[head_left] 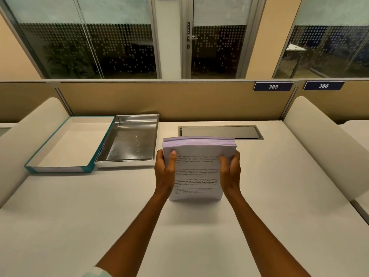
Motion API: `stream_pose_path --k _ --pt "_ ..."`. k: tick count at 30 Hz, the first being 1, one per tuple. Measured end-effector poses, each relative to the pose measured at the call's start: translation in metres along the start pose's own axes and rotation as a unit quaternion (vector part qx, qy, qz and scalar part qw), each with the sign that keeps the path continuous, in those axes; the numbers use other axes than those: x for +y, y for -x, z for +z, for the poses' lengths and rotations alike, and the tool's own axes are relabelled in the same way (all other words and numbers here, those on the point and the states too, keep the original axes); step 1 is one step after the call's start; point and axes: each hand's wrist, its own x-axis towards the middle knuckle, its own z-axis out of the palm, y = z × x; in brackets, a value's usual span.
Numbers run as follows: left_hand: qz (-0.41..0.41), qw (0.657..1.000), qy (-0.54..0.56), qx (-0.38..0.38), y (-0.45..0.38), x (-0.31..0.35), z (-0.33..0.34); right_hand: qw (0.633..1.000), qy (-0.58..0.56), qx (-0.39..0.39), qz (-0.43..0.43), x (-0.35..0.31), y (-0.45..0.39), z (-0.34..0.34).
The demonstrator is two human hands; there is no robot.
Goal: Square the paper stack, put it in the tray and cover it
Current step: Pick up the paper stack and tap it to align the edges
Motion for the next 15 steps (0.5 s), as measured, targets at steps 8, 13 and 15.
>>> stream_pose_path --k 8,13,15 --pt "-0.056 0.991 -0.019 0.118 -0.015 0.025 0.020 0.987 -0.017 0.124 0.104 -0.046 -0.025 0.013" --pt "-0.138 0.975 -0.005 0.176 -0.022 0.029 0.027 0.982 0.013 0.136 0.133 -0.043 -0.027 0.013" --pt "-0.145 0.973 -0.006 0.179 -0.023 0.029 0.027 0.981 0.017 0.133 0.138 -0.042 -0.026 0.012"
